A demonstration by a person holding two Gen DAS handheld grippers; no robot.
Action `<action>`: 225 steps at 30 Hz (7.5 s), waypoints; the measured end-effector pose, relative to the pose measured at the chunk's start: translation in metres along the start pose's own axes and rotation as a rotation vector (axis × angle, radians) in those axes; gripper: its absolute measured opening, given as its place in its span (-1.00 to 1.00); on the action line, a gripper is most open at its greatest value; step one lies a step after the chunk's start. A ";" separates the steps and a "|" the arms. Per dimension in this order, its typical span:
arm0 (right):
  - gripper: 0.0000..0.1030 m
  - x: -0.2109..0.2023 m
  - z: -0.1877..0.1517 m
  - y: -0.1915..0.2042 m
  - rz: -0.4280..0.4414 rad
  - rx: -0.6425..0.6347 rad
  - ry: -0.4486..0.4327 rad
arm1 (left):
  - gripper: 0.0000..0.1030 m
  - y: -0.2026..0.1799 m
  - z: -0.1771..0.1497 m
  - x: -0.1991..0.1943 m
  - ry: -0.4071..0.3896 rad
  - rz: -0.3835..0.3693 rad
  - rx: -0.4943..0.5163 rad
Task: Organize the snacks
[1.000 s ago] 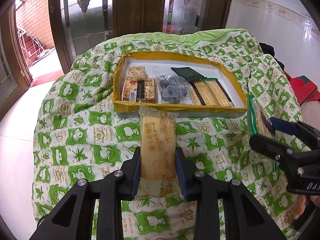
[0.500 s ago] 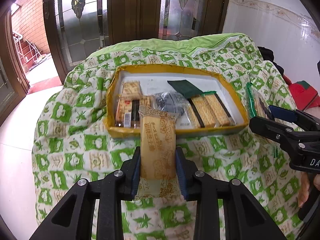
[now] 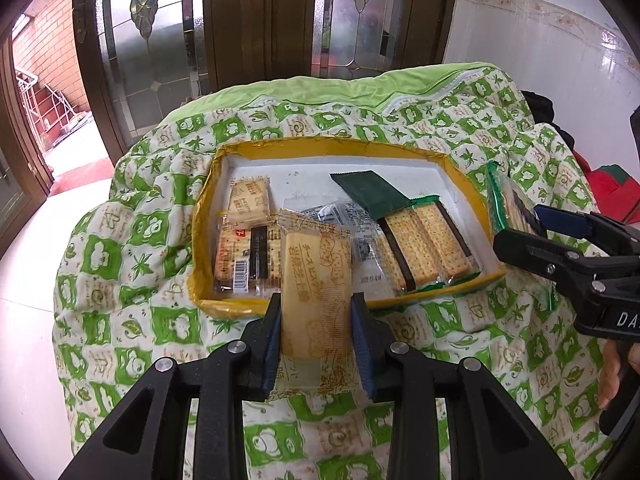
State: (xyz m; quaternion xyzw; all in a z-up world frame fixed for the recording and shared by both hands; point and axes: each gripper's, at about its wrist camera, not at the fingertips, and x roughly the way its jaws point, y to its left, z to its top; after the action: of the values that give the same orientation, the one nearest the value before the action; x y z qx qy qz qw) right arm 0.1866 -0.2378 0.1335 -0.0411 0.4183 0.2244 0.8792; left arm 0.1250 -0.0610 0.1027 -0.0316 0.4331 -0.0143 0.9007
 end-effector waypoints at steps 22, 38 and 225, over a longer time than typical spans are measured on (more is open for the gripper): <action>0.63 0.046 0.028 -0.034 -0.009 0.074 0.051 | -0.36 0.008 0.045 0.049 0.038 -0.019 -0.030; 0.63 0.058 0.040 -0.038 -0.011 0.082 0.044 | -0.36 0.015 0.058 0.061 0.047 -0.028 -0.050; 1.00 -0.087 -0.122 0.046 -0.050 0.168 -0.204 | 0.98 0.005 -0.117 -0.099 -0.120 0.229 0.002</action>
State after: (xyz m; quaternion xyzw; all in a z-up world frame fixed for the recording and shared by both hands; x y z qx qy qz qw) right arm 0.0320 -0.2596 0.1254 0.0455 0.3427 0.1698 0.9228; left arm -0.0282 -0.0558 0.1069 0.0180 0.3790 0.0900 0.9209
